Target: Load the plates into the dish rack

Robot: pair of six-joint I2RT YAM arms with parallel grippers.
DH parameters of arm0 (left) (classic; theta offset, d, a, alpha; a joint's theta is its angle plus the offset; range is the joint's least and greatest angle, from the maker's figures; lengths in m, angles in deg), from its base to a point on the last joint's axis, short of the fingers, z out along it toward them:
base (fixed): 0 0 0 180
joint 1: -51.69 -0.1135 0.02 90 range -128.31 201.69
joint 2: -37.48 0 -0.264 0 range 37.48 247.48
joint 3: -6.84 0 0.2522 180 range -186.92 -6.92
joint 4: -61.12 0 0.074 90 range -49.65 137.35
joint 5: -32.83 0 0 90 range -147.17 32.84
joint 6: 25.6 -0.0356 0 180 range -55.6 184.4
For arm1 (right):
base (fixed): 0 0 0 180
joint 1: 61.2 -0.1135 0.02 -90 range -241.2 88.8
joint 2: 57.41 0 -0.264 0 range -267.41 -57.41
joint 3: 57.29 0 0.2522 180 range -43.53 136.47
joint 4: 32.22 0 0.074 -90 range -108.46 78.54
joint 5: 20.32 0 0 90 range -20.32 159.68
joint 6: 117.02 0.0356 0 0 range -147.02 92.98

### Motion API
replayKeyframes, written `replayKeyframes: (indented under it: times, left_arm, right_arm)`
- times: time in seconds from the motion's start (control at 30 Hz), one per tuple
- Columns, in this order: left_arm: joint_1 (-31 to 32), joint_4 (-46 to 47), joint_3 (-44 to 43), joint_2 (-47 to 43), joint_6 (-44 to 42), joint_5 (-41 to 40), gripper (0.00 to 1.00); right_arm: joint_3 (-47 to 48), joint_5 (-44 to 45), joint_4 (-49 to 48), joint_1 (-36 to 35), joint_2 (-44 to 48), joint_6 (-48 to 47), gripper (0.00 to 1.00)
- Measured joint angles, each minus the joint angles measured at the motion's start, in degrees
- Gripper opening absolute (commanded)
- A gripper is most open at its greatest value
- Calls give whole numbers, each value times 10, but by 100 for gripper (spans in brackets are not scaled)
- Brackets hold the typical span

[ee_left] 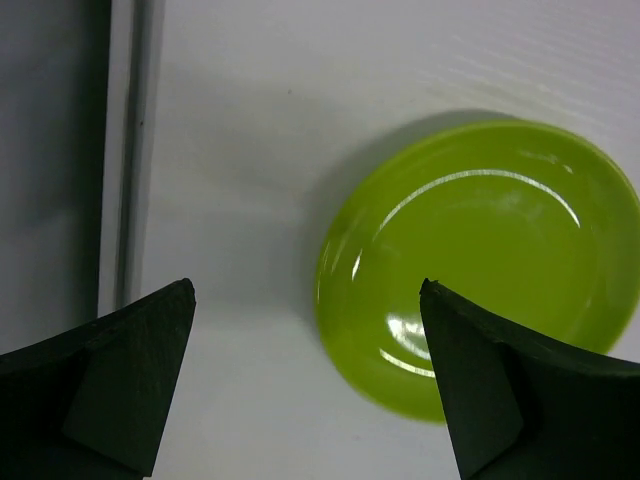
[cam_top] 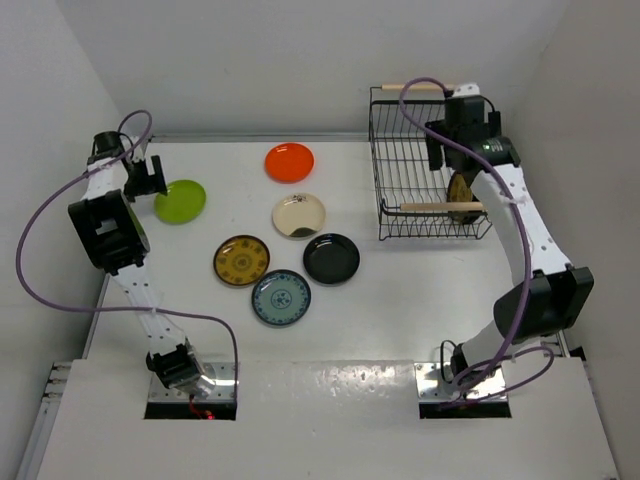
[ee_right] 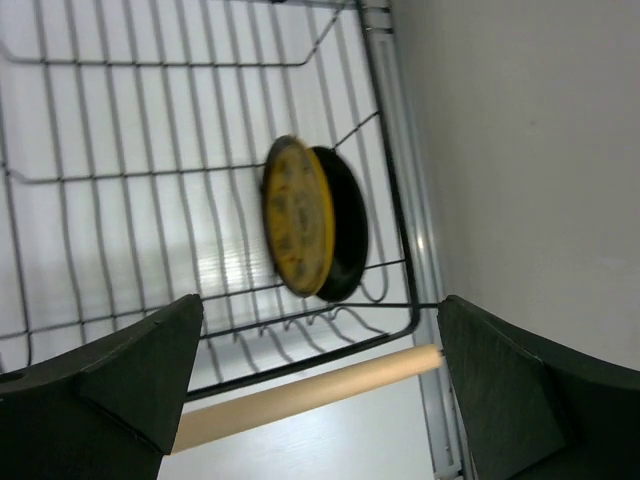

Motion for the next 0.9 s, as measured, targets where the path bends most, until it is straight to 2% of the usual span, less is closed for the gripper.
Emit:
replayKeyframes:
  times: [0.1,0.23,0.27,0.33,0.37,0.4,0.43,0.63,0.77,0.9]
  left_arm:
    - [2,11,-28,42,13,3,96]
    - [6,22,-31,67,20,29,71]
    - [7,22,-30,67,22,39,59]
    - [7,19,-28,67,23,63,42]
    - [7,19,-24,67,18,73,16]
    - [7,20,-22,67,21,80,4]
    - [6,18,-22,67,21,95,0]
    - [-9,-1,-18,66,29,177,0]
    - [-21,-24,-14,49,19,259,0]
    - [-17,-49,-8,-23,-1,339,0]
  right_arm:
    - [-26,-6,-2,-31,3,4,100]
    - [-45,-9,-1,-61,3,4,100]
    - [-46,-8,-2,-69,3,3,100]
    - [-47,-8,-9,-83,4,-2,100]
    - [-48,-8,-15,-91,5,-5,100]
    - [-48,-7,-19,-97,6,-8,100]
    - [-48,-8,-24,-102,8,-11,100]
    - [-49,-33,-50,-135,17,-22,100]
    - [-49,-113,-50,-164,17,-25,100]
    - [-45,-219,-52,-200,9,-21,100]
